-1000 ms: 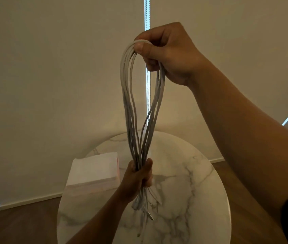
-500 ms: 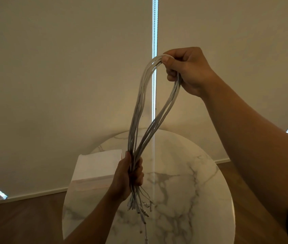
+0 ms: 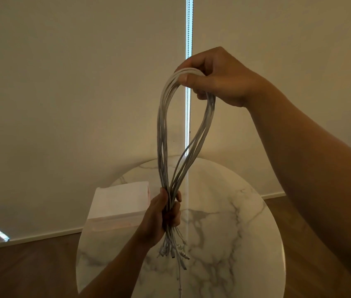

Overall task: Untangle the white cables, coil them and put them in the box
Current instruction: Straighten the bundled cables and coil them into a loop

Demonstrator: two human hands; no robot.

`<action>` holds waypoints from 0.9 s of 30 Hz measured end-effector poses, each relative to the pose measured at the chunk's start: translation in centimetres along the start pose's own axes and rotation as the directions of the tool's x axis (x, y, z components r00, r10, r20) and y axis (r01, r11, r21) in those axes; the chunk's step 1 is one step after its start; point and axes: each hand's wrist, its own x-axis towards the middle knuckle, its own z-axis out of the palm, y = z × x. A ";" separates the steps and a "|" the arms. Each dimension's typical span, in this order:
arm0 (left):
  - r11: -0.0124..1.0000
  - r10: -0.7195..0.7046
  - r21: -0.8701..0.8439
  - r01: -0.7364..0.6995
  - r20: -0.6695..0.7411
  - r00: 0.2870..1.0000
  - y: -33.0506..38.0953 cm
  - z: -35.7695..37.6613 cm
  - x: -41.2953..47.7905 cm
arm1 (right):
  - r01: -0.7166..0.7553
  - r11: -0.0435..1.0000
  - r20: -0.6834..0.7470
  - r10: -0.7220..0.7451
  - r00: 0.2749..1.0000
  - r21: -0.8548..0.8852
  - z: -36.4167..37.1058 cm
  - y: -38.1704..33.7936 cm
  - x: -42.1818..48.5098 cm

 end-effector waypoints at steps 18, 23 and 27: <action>0.989 0.055 0.138 -0.052 -0.013 0.998 0.2 -1.2 0.2 | 0.012 0.986 -0.057 -0.022 0.998 -0.165 0.4 -0.5 0.1; 0.991 0.045 0.132 -0.036 -0.072 0.996 0.6 -1.8 0.2 | -0.040 0.994 -0.103 0.029 0.994 -0.105 0.3 1.2 0.0; 0.995 0.035 0.094 -0.027 -0.080 0.996 0.4 -1.9 0.1 | -0.045 0.995 -0.109 0.035 0.993 -0.088 0.7 1.9 0.0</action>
